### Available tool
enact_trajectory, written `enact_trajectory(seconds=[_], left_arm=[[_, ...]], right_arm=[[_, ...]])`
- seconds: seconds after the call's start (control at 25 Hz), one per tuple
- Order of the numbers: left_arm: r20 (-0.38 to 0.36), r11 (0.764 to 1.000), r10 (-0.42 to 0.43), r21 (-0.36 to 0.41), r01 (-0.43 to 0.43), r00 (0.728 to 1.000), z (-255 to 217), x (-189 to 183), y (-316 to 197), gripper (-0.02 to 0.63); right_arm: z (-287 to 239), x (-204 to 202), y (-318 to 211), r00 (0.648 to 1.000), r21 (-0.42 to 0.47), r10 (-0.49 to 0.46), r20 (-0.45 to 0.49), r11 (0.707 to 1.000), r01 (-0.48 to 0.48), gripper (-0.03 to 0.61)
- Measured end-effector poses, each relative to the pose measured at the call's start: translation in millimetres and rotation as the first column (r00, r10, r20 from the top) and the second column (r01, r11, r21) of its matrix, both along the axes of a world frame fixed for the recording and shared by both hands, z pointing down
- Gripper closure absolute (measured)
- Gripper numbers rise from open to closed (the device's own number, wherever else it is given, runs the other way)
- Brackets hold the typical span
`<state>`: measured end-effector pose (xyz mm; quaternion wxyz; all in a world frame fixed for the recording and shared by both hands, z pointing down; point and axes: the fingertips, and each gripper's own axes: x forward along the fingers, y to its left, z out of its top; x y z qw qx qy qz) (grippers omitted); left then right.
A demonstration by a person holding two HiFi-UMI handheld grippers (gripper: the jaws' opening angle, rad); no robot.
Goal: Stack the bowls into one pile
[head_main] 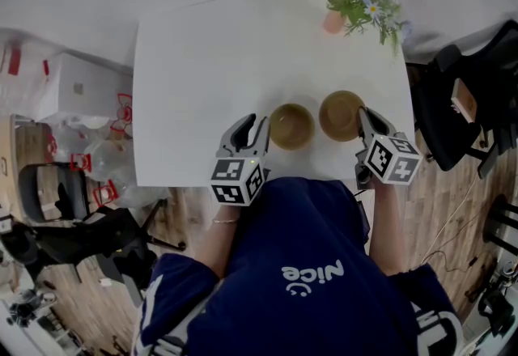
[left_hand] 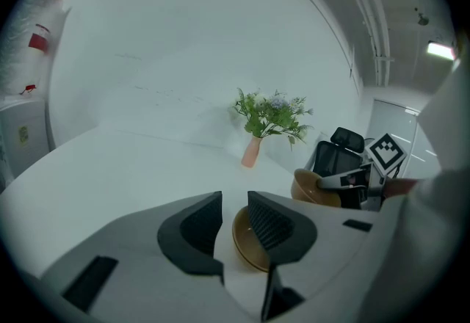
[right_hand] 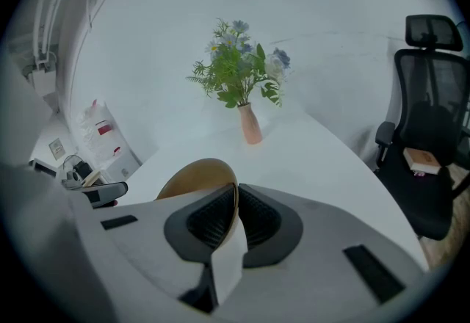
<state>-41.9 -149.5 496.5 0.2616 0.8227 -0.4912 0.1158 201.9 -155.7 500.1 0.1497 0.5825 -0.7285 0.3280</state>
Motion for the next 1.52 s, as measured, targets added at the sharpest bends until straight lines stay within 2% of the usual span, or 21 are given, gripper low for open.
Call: enact_trajectory(seconds=[0.6, 1.12, 1.52], left_arm=[[0.003, 0.999, -0.038, 0.024, 0.038, 0.999, -1.4, -12.8, 2.2, 0.494], [0.009, 0.999, -0.046, 0.015, 0.046, 0.999, 0.2, -19.8, 4.0, 0.494], [0.011, 0.998, -0.067, 0.021, 0.066, 0.998, -0.7, -28.1, 4.4, 0.494]], right_arm=[[-8.2, -68.8, -0.8, 0.986, 0.031, -0.167, 0.018, 0.986, 0.167, 0.54], [-0.2, -107.1, 0.7, 0.968, 0.021, -0.249, 0.024, 0.968, 0.248, 0.54], [20.2, -125.4, 3.3, 0.953, -0.012, -0.301, -0.026, 0.954, 0.3, 0.54]])
